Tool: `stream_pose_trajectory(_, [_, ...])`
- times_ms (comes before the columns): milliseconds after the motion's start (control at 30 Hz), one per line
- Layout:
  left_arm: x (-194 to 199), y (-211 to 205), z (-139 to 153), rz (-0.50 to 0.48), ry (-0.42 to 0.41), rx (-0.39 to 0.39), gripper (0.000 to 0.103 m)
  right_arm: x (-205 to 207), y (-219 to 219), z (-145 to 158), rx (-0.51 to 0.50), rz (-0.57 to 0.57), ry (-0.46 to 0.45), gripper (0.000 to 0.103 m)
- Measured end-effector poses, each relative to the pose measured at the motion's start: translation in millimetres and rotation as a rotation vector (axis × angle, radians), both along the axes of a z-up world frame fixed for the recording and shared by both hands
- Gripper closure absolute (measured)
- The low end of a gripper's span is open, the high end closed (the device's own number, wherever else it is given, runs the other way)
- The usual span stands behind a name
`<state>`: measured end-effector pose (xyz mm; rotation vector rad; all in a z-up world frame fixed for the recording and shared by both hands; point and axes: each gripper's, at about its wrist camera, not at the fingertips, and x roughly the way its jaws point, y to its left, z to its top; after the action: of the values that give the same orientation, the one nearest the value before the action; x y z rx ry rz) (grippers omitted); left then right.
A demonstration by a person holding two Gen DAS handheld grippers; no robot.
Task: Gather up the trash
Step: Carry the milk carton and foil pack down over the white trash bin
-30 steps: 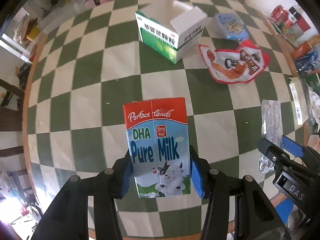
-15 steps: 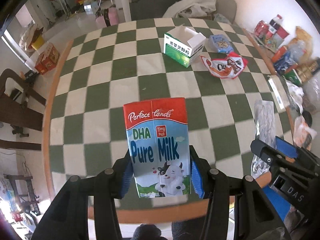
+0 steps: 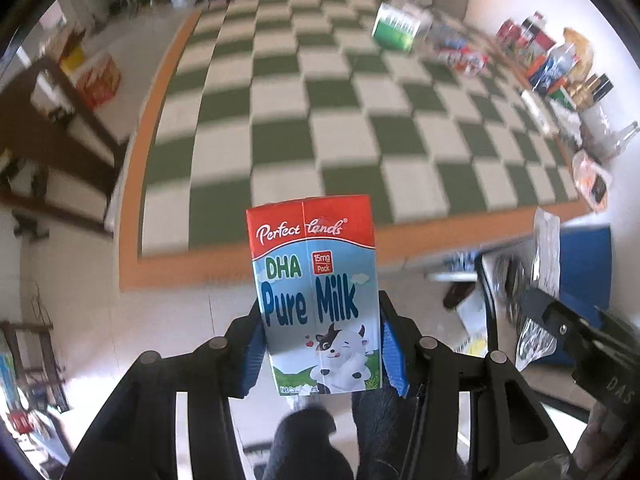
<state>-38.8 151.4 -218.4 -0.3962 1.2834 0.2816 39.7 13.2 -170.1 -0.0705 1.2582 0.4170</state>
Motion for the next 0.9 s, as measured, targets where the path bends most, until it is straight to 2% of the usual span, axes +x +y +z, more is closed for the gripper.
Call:
stream_pose_trajectory(167, [-37.3, 1.7, -64.6, 0.023, 0.117, -0.084, 0.057, -48.4, -8.9, -49.5, -0.033, 0.012, 0.114, 0.038])
stream_pose_trajectory(300, [-46.6, 2.9, -135.9, 0.064, 0.202, -0.139, 0.057, -68.2, -18.7, -126.6, -0.074, 0.014, 0.224, 0.038])
stream_pose_trajectory(333, [-47.2, 2.9, -164.4, 0.072, 0.231, -0.154, 0.056, -69.1, -20.1, -142.1, -0.082, 0.016, 0.241, 0.038])
stream_pose_trajectory(433, [-48.4, 2.5, -236.3, 0.084, 0.286, -0.183, 0.056, -72.9, -25.4, -222.0, -0.091, 0.017, 0.332, 0.038])
stream_pose_trajectory(500, [-50.0, 2.7, -279.3, 0.095, 0.318, -0.205, 0.054, -73.6, -23.8, -270.6, -0.095, 0.029, 0.365, 0.038])
stream_pose_trajectory(533, [-51.2, 4.5, -311.7, 0.113, 0.339, -0.222, 0.054, -72.7, -21.8, -293.7, -0.103, 0.034, 0.376, 0.038])
stream_pose_trajectory(567, [-52.5, 6.3, -334.9, 0.127, 0.351, -0.244, 0.054, -72.5, -20.1, -328.0, -0.109, 0.035, 0.391, 0.038])
stream_pose_trajectory(600, [-51.8, 7.8, -352.1, 0.138, 0.359, -0.260, 0.054, -72.2, -18.0, -351.0, -0.109, 0.038, 0.408, 0.038])
stream_pose_trajectory(667, [-50.5, 13.4, -398.4, 0.161, 0.377, -0.277, 0.046, -72.6, -12.4, -400.2, -0.117, 0.046, 0.428, 0.038])
stream_pose_trajectory(700, [-51.5, 14.1, -408.1, 0.167, 0.376, -0.277, 0.036, -71.9, -7.9, -430.1, -0.117, 0.061, 0.440, 0.038])
stream_pose_trajectory(800, [-53.2, 21.7, -440.1, 0.198, 0.377, -0.268, 0.009, -67.6, 2.4, -490.4, -0.111, 0.083, 0.456, 0.037])
stream_pose_trajectory(833, [-53.3, 24.0, -449.5, 0.205, 0.378, -0.263, 0.004, -65.9, 5.0, -505.8, -0.113, 0.091, 0.460, 0.037])
stream_pose_trajectory(900, [-58.8, 30.1, -453.3, 0.214, 0.374, -0.236, 0.004, -64.6, 7.1, -530.1, -0.110, 0.098, 0.474, 0.033])
